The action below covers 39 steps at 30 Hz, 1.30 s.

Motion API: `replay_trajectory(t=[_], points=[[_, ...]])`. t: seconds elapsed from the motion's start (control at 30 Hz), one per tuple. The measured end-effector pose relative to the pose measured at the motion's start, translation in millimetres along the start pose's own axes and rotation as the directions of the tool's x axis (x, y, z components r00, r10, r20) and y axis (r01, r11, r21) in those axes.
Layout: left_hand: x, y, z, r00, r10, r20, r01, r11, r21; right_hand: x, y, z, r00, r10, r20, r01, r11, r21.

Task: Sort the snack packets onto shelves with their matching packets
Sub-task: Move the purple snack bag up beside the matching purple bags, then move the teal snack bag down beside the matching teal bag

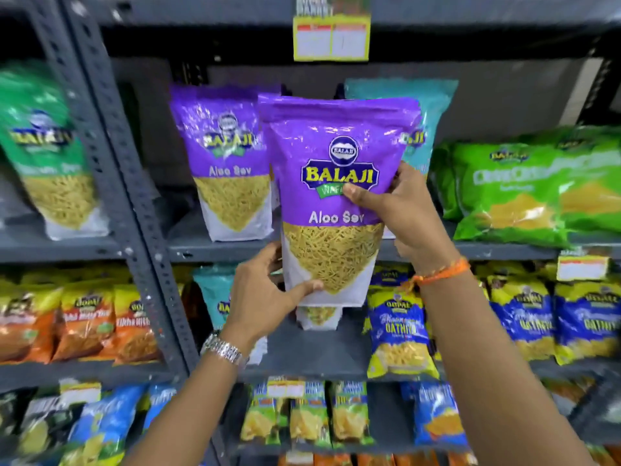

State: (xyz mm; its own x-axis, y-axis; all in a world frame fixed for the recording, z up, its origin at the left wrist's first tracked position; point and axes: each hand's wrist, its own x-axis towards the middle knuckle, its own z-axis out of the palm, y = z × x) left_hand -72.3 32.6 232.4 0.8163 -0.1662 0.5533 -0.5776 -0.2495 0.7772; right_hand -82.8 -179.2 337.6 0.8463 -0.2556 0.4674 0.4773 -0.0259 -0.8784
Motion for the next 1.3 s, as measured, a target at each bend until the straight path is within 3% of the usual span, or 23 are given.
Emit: replay_trajectory(t=[0.23, 0.47, 0.83, 1.13, 1.2, 1.3], points=[[80, -15, -6, 1.000, -0.023, -0.020, 0.025, 0.994, 0.104, 75, -2, 24, 0.997, -0.083, -0.006, 0.082, 0.992, -0.101], [112, -24, 2, 0.998, -0.067, -0.012, 0.068, 0.966, 0.249, 100, 17, 33, 0.997, -0.066, -0.049, 0.061, 0.992, -0.110], [126, -45, 12, 0.991, -0.136, 0.013, 0.133, 0.982, 0.133, 107, 24, 38, 0.996, -0.042, -0.077, 0.015, 0.946, -0.323], [120, -46, 19, 0.984, -0.144, -0.103, 0.160, 0.972, 0.170, 92, 0, 36, 0.971, -0.209, -0.115, 0.074, 0.721, -0.689], [117, -44, 21, 0.982, -0.135, -0.133, 0.157, 0.972, 0.174, 88, -5, 30, 0.968, -0.222, -0.118, 0.073, 0.699, -0.712], [111, -38, 21, 0.983, -0.112, -0.144, 0.133, 0.980, 0.148, 85, -5, 11, 0.960, -0.222, -0.171, 0.054, 0.747, -0.663]])
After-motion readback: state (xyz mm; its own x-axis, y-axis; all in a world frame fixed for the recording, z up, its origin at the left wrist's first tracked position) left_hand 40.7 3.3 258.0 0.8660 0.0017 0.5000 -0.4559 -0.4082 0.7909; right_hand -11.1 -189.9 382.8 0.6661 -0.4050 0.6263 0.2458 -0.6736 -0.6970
